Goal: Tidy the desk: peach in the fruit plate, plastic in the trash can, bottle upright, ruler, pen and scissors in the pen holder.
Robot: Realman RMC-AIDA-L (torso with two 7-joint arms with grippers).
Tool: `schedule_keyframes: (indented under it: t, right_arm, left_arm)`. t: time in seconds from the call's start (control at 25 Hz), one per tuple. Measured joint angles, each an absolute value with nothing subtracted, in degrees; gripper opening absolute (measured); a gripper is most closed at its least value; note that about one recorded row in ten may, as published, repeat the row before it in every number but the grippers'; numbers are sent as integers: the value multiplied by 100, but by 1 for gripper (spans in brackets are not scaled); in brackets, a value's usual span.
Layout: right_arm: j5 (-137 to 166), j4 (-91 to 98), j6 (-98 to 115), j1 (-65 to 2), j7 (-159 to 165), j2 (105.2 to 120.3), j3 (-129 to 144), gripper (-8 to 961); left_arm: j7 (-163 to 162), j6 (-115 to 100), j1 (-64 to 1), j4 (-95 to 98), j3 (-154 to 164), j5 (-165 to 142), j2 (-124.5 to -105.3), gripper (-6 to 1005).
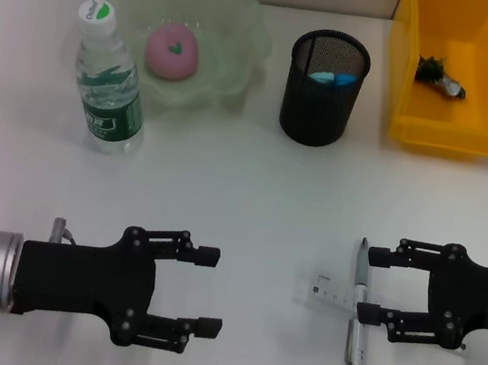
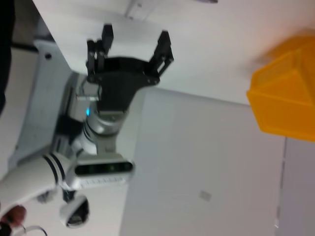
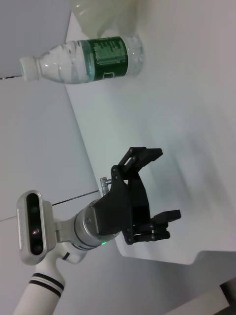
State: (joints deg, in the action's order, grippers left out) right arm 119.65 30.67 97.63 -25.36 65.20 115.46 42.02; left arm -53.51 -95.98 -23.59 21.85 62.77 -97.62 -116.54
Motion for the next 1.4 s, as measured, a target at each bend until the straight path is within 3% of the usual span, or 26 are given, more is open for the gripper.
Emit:
schedule_keyframes:
  t: [0.76, 1.12, 1.4]
  right_arm:
    - [12308, 4152, 10328, -2837, 7810, 11582, 4265, 767]
    - [13596, 5302, 10528, -3556, 9044, 11807, 4800, 767]
    - [13907, 5651, 10461, -3840, 9574, 11888, 5561, 767]
  left_arm:
    - [-5414, -9344, -2478, 2443, 6271, -10115, -11661, 784]
    - [-5415, -9197, -2494, 2444, 6253, -10115, -11670, 784]
    - [-5416, -9164, -2503, 2446, 6256, -10116, -11673, 784]
